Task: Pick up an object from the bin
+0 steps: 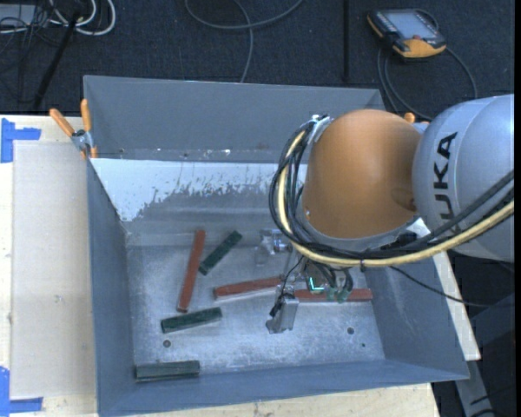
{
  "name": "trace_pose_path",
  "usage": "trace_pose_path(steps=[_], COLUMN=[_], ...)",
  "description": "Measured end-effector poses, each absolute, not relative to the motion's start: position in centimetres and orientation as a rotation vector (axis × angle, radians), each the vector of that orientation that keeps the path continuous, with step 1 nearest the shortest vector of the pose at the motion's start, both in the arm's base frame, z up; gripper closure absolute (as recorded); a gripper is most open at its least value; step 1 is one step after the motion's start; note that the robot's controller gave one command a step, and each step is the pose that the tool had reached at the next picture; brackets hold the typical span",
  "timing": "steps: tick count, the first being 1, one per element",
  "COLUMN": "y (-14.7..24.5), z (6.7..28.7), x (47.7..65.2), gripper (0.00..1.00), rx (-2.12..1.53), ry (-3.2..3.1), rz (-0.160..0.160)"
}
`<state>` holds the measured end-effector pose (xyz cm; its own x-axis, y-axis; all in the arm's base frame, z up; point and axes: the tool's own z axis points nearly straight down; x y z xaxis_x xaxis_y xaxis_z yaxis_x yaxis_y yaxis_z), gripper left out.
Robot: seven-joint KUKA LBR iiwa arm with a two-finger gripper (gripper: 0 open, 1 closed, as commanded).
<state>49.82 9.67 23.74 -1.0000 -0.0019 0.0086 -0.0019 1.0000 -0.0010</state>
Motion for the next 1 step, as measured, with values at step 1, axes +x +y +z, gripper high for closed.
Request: trace_pose_path(steps=[1], y=[9.61], z=[24.07], x=[49.97], gripper=[0.0], rx=[-0.002], ry=[-3.14], rz=[0.0])
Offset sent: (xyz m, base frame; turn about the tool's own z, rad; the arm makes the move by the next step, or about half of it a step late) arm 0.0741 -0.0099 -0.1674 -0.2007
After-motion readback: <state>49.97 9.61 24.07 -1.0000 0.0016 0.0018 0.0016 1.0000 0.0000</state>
